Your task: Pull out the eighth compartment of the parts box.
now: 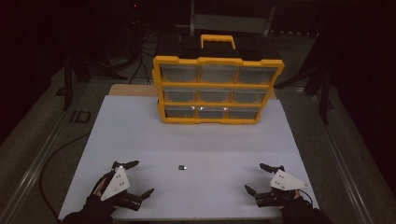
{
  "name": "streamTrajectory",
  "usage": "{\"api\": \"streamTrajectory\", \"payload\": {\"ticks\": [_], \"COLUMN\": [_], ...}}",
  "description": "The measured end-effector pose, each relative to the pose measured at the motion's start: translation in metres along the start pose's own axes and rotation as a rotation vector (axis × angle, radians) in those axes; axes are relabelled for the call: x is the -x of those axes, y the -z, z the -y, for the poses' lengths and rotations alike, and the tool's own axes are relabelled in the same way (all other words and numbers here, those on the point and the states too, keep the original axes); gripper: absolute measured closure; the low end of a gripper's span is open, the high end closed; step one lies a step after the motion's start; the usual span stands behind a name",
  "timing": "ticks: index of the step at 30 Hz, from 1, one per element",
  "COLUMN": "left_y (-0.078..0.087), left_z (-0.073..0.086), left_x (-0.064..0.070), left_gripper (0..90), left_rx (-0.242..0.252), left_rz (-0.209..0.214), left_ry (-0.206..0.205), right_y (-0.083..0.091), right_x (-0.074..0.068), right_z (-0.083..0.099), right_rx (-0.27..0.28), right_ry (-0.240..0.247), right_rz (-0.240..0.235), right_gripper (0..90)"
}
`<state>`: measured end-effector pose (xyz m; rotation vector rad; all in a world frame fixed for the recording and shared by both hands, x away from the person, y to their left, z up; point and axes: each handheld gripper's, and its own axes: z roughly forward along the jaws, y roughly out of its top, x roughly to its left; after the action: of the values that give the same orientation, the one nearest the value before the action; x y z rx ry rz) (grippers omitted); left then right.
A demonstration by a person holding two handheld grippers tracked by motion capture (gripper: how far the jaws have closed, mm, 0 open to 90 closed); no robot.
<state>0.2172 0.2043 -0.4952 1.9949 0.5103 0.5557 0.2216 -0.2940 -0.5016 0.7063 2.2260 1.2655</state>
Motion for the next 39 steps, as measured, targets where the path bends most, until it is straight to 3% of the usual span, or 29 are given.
{"api": "streamTrajectory", "payload": {"ticks": [10,22,31,39], "left_y": [0.004,0.005,0.001,-0.007], "left_z": [-0.022,-0.050,-0.070,-0.081], "left_x": [-0.003,-0.010,-0.015,-0.016], "left_gripper": [0.0,0.0,0.0,0.0], "left_rx": [0.034,0.040,0.067,0.052], "left_rz": [0.010,0.020,0.015,0.025], "left_ry": [-0.016,-0.080,-0.102,-0.137], "right_y": [0.000,0.000,0.000,0.000], "right_x": [0.000,-0.001,-0.001,-0.001], "right_z": [0.000,-0.001,-0.001,-0.001], "right_rx": [0.005,0.010,0.011,0.011], "right_ry": [-0.003,-0.001,-0.003,-0.004], "right_rz": [0.000,-0.005,-0.007,-0.007], "right_gripper": [7.8,7.8,7.9,7.9]}}
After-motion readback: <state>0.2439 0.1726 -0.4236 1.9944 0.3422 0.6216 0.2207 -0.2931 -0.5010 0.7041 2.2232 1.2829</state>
